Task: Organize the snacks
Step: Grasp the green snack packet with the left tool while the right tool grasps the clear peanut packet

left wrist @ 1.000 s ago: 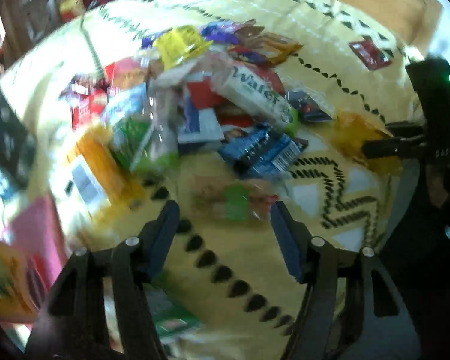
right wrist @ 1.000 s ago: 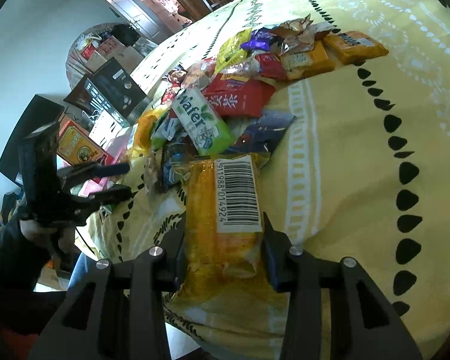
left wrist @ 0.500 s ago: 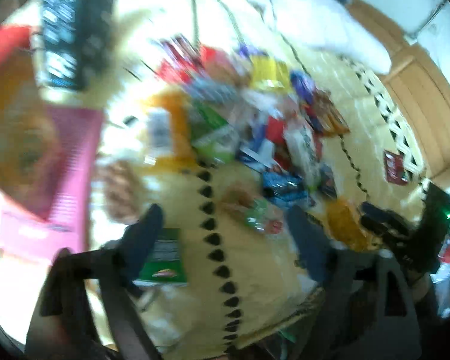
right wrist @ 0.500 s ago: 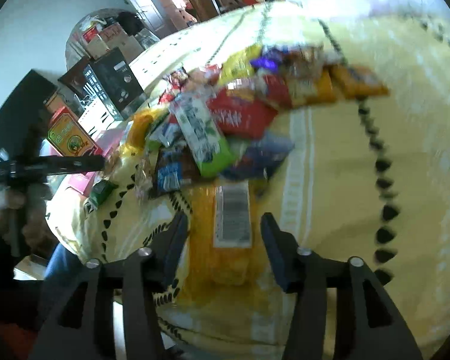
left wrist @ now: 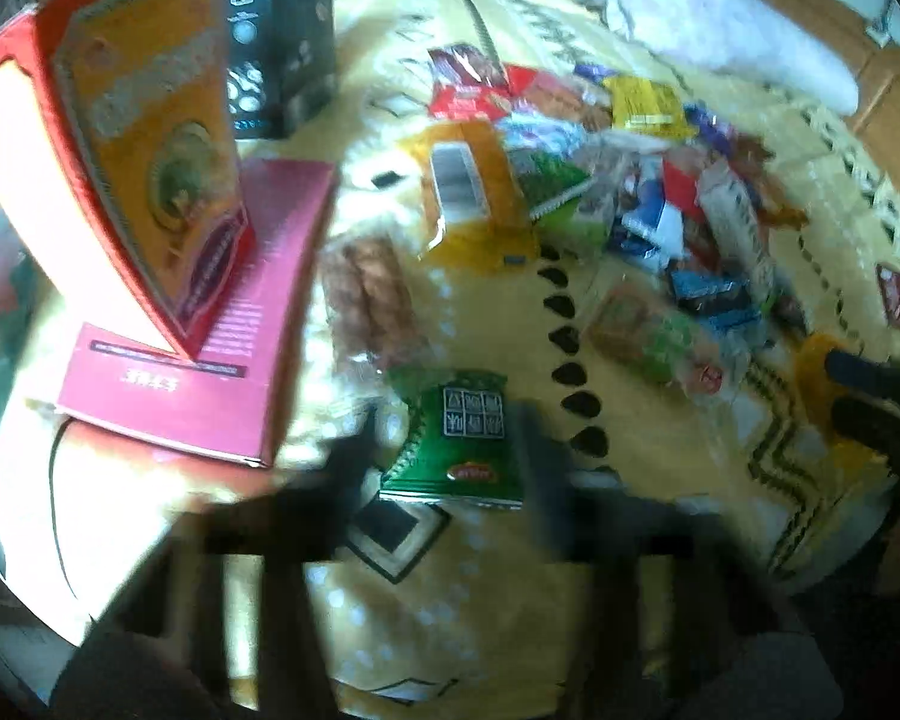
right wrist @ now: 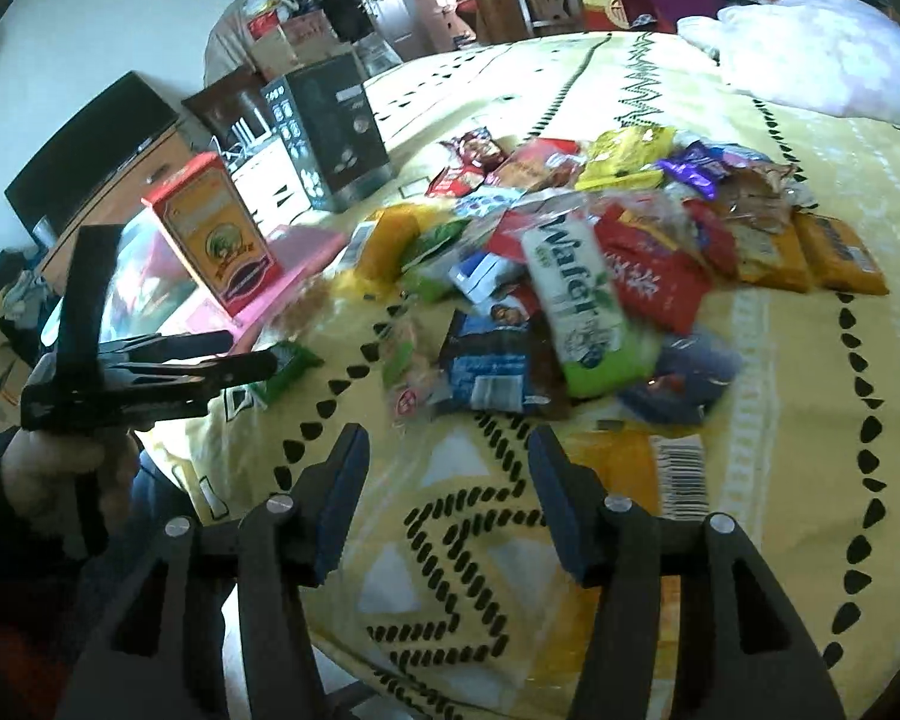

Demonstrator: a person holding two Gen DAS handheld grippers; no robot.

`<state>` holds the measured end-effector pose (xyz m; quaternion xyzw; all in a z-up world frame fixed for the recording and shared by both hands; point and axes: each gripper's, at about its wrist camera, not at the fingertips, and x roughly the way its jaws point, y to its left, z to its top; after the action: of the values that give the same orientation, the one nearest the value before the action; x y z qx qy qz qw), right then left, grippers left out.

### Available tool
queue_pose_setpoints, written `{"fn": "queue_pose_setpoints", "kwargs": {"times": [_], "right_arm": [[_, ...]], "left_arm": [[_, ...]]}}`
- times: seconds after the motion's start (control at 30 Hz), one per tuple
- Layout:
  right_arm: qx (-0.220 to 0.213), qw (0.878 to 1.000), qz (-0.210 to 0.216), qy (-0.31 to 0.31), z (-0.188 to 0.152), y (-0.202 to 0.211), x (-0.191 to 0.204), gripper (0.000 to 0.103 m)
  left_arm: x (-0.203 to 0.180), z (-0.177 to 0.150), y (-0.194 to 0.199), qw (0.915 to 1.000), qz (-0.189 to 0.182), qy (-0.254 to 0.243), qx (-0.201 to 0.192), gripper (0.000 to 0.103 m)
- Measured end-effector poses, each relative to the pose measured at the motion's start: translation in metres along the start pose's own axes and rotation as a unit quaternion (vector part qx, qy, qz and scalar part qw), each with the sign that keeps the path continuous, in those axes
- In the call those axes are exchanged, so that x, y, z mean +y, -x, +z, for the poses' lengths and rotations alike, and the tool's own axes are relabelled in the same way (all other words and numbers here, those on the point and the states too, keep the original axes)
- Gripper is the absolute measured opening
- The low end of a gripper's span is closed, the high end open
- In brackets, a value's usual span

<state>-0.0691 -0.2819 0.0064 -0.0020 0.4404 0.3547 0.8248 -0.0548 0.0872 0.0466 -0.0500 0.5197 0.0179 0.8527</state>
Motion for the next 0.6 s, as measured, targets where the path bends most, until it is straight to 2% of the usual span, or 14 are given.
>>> {"fn": "queue_pose_setpoints", "kwargs": {"times": [0.03,0.13,0.17,0.2,0.3,0.33,0.37,0.4,0.6], "right_arm": [[0.002,1.000,-0.001,0.001,0.000,-0.001,0.000,0.059],[0.008,1.000,0.003,0.004,0.002,-0.005,0.002,0.059],[0.011,1.000,0.003,0.009,0.003,-0.008,0.004,0.059],[0.013,1.000,0.005,0.015,0.006,-0.010,0.005,0.059],[0.019,0.999,0.013,0.032,0.015,-0.020,0.014,0.059],[0.023,0.999,0.017,0.038,0.018,-0.025,0.017,0.059],[0.025,0.999,0.018,0.045,0.021,-0.029,0.021,0.059],[0.027,0.998,0.020,0.055,0.025,-0.036,0.025,0.059],[0.054,0.994,0.019,0.096,0.041,-0.079,0.042,0.059]], "left_arm": [[-0.001,-0.001,-0.003,1.0000,0.001,-0.005,0.002,0.027],[-0.007,-0.004,-0.008,0.9996,0.003,-0.029,0.003,0.041],[-0.007,-0.003,-0.010,0.9996,0.003,-0.027,0.003,0.059],[-0.006,-0.003,-0.013,0.9997,0.009,-0.022,0.006,0.071],[-0.004,-0.006,-0.022,0.9999,0.005,-0.012,0.011,0.068],[-0.004,-0.008,-0.022,0.9999,0.006,-0.011,0.007,0.064],[-0.001,-0.009,-0.021,1.0000,0.007,-0.007,0.004,0.052],[0.002,-0.009,-0.019,1.0000,0.002,-0.004,0.001,0.050],[0.005,-0.010,0.007,0.9992,-0.032,-0.005,-0.021,0.048]]}}
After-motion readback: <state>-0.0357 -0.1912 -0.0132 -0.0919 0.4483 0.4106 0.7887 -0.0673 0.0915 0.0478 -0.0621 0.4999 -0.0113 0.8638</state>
